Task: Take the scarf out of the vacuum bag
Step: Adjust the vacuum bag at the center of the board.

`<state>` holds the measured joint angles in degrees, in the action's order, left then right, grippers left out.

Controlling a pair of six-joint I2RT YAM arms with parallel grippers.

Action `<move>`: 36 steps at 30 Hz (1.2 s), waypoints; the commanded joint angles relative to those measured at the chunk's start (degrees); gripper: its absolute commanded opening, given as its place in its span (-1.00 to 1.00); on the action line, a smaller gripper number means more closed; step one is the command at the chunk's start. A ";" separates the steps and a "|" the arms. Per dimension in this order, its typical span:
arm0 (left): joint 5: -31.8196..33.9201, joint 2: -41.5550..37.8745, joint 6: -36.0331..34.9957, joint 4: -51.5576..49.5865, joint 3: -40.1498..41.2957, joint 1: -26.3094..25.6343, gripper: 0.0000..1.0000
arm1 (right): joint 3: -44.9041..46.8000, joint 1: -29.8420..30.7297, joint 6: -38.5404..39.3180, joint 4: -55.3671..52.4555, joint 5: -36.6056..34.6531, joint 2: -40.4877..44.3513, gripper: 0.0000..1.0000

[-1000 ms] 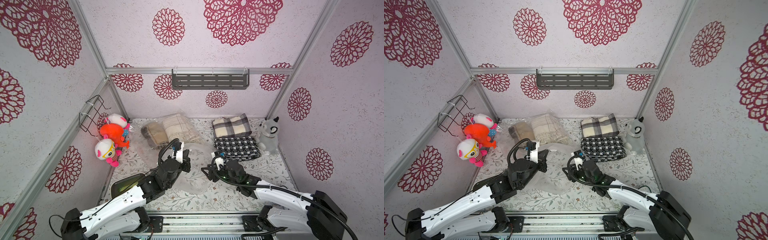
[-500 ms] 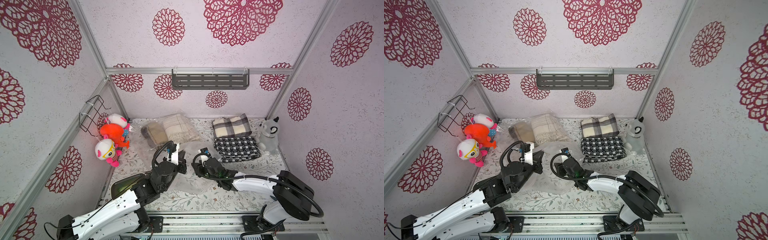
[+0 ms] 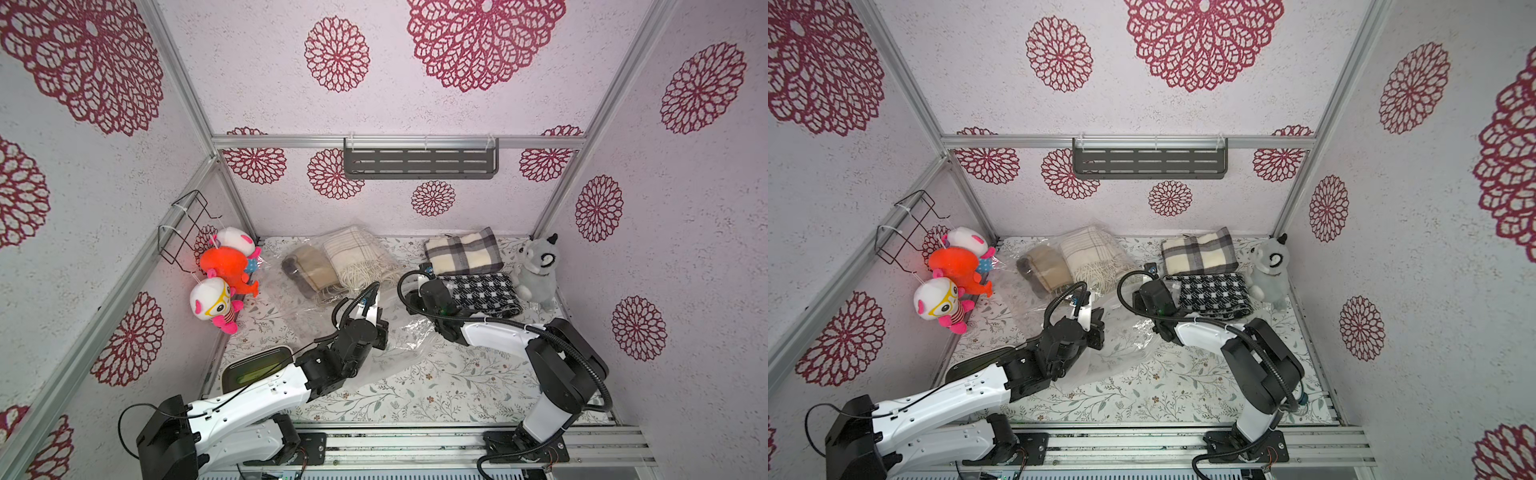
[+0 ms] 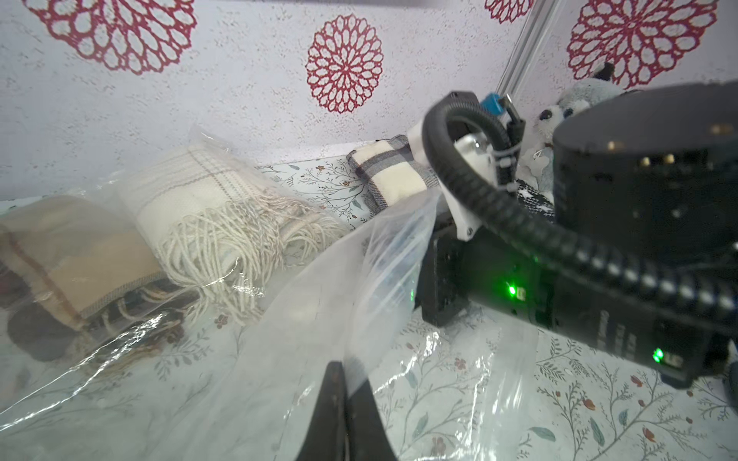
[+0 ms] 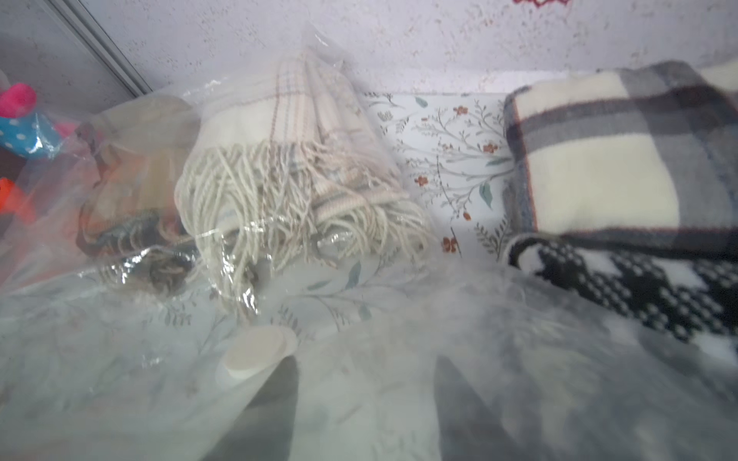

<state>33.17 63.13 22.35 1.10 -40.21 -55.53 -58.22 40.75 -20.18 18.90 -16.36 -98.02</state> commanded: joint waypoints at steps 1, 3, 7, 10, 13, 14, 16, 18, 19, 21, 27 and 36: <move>3.32 -1.51 1.55 2.08 0.43 -0.46 -1.00 | -6.82 -2.08 4.29 -3.26 -2.62 -1.25 0.10; 0.88 -1.95 1.72 4.32 0.89 -0.53 -1.00 | -7.48 -1.99 4.03 -3.60 -2.72 -0.66 0.09; -0.66 1.50 1.02 6.91 -0.62 -0.81 -1.00 | 1.75 -1.19 1.12 0.75 -3.42 6.38 0.09; 1.26 4.05 -1.30 8.12 -2.35 -0.07 -1.00 | 12.75 1.96 -0.23 5.35 -6.08 14.74 0.11; -0.49 4.84 -0.70 6.47 -4.91 2.05 -1.00 | 19.31 6.57 -0.35 6.76 -8.86 20.34 0.13; -1.07 4.77 -0.86 5.48 -5.92 2.41 -1.00 | 21.52 8.69 -0.22 7.82 -9.30 21.95 0.13; -2.26 4.60 -0.96 5.04 -7.12 3.35 -1.00 | 23.72 11.43 -1.00 7.91 -10.72 23.59 0.13; -2.88 4.64 -1.04 4.22 -8.18 4.17 -1.00 | 25.61 14.57 -1.14 8.08 -12.49 25.27 0.13; -2.72 4.76 -0.93 3.34 -8.84 4.54 -1.00 | 26.28 16.31 -0.68 7.86 -14.24 26.38 0.14; -3.47 5.21 -0.57 2.05 -9.76 5.53 -1.00 | 26.57 17.79 -0.72 5.60 -15.52 28.53 0.14; -3.32 7.14 -1.09 1.01 -11.29 6.97 -1.00 | 28.89 20.11 -1.38 4.26 -16.33 33.89 0.13; -8.49 8.31 -1.59 2.13 -12.71 9.70 -1.00 | 29.07 20.43 -0.01 -0.61 -8.18 44.62 0.35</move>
<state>27.35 71.33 21.69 2.15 -50.68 -46.50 -28.51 60.93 -20.73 18.46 -27.64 -52.34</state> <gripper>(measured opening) 0.049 0.666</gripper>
